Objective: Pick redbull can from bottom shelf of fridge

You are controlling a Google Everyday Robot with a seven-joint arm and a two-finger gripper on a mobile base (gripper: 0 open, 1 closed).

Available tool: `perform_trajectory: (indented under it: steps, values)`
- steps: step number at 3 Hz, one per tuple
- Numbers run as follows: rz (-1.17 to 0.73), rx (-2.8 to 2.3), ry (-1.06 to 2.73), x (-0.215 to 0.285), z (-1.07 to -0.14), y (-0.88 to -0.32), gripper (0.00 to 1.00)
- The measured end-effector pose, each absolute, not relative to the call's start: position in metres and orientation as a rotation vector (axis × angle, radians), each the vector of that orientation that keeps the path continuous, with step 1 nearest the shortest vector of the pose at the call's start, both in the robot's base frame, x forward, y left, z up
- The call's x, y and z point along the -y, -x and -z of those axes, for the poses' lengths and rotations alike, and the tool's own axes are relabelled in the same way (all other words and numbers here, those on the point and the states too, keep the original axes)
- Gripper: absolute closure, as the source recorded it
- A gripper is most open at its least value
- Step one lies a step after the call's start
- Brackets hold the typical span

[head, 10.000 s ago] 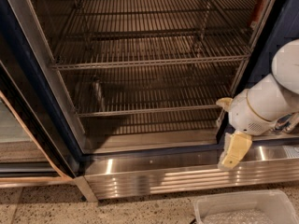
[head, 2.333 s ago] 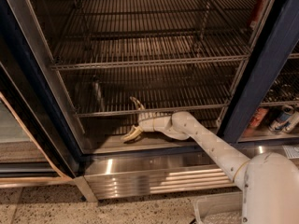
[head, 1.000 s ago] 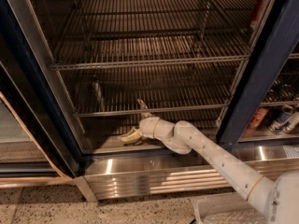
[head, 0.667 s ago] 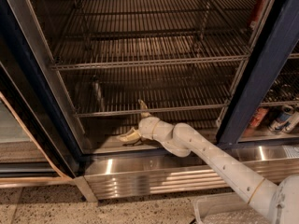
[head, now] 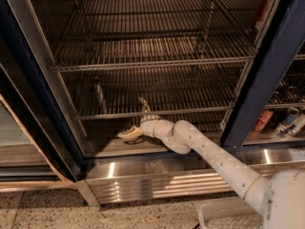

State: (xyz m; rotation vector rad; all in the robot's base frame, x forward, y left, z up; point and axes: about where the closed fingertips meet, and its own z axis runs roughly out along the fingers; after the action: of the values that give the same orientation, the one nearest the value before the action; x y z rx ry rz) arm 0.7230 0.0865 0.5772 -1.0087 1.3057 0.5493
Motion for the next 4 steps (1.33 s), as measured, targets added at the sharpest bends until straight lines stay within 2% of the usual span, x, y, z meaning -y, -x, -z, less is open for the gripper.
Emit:
perform_trajectory:
  steps: [3,4]
  values:
    - [-0.603,-1.304,0.989,-0.123,-0.543,-0.757,0.0]
    - [-0.586,-1.25,1.003,-0.137,-0.559,-0.763,0.0]
